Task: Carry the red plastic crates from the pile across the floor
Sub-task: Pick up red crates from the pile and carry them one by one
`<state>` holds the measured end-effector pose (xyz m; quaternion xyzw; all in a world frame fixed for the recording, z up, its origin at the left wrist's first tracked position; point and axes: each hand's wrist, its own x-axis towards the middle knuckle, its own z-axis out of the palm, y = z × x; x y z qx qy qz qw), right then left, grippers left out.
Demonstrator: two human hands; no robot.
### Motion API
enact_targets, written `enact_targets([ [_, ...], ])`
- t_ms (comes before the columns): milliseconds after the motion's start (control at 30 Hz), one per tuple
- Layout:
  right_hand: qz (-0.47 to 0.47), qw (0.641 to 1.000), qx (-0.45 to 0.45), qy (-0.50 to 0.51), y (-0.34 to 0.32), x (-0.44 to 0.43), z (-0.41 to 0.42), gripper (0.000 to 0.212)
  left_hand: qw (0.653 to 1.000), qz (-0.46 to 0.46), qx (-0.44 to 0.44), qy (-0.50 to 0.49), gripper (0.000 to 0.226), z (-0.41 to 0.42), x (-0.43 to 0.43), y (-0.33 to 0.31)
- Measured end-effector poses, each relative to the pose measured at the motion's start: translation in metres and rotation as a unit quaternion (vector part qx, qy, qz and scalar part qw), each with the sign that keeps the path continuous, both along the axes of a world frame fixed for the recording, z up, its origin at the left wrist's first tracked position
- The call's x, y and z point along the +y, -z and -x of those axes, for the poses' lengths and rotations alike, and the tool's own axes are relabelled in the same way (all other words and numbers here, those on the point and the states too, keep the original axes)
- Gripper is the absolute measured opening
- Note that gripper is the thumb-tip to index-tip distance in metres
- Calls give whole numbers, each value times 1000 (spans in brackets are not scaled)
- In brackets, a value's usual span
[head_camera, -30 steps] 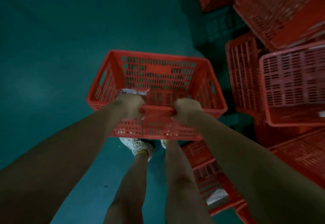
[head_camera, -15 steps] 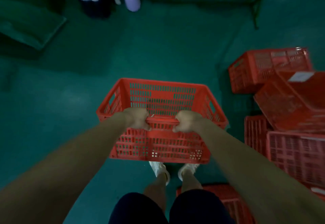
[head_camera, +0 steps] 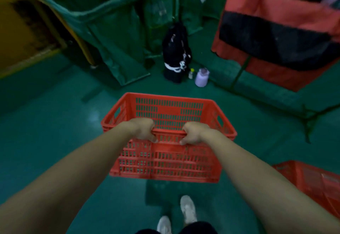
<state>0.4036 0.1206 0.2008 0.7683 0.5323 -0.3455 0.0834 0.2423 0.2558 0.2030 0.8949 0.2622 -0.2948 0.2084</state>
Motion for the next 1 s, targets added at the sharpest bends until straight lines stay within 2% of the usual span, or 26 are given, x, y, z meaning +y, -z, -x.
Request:
enact_targets([
  [233, -31, 990, -33, -137, -50, 97, 9, 31, 990, -36, -17, -134, 36, 39, 47, -46],
  [333, -54, 975, -47, -209, -71, 139, 24, 32, 978, -48, -28, -200, 27, 63, 59, -69],
  [500, -84, 944, -66, -312, -104, 191, 69, 22, 951, -85, -43, -295, 34, 114, 68, -97],
  [633, -106, 918, -70, -376, -123, 229, 122, 23, 927, -101, -48, -359, 25, 165, 77, -114],
  [767, -121, 891, -69, -432, -133, 267, 189, 24, 901, -117, -42, -415, 27, 230, 94, -120],
  [1000, -148, 861, -69, -482, -141, 334, 332, 26, 875, -159, -20, -457, 31, 368, 139, -126],
])
